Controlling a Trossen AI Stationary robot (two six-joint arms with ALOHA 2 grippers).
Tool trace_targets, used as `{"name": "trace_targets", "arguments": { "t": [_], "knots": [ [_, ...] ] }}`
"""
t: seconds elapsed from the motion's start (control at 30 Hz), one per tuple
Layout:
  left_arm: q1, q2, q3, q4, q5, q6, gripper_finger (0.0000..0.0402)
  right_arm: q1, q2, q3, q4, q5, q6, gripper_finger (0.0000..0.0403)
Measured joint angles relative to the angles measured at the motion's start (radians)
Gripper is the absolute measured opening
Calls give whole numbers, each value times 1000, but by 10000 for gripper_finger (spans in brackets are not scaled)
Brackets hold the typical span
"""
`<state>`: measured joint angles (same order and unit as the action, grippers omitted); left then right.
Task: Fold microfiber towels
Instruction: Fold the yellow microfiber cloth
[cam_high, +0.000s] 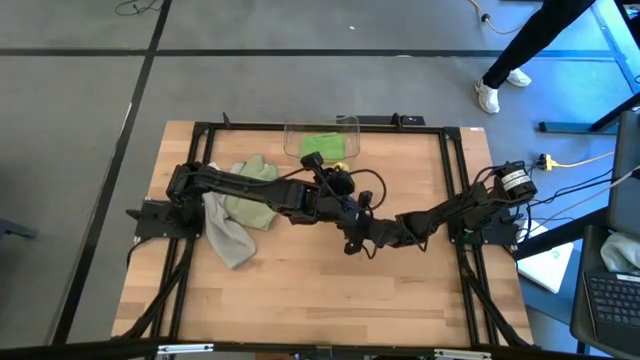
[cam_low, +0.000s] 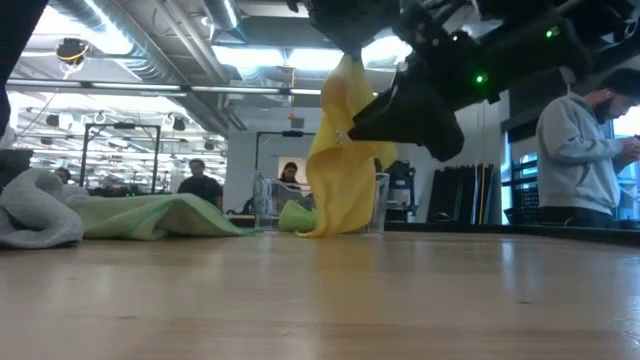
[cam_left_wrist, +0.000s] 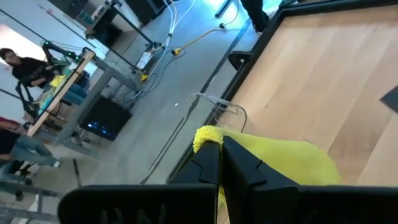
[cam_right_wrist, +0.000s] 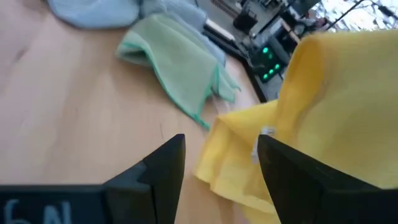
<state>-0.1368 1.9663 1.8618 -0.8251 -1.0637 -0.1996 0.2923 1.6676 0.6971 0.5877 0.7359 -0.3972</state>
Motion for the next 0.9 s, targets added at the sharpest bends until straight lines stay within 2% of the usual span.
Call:
{"name": "trace_targets", "arguments": {
  "t": [0.17, 0.3, 0.43, 0.57, 0.77, 0.9],
  "knots": [
    [0, 0, 0, -1, 0, -1, 0, 5, 0, 0, -2, 73, -1, 204],
    [-1, 0, 0, -2, 0, -1, 0, -6, 0, 0, -38, 76, 33, 204],
    [-1, 0, 0, -2, 0, -1, 0, -44, 13, 0, -60, -80, 170, 204],
    [-1, 0, 0, -10, 0, -1, 0, -77, 67, 0, -72, -115, 209, 204],
    [-4, 0, 0, -24, 0, -6, 0, -107, 125, 0, -109, -98, 284, 204],
    [-4, 0, 0, -29, 0, -7, 0, -112, 132, 0, -111, -18, 264, 204]
  ]
}}
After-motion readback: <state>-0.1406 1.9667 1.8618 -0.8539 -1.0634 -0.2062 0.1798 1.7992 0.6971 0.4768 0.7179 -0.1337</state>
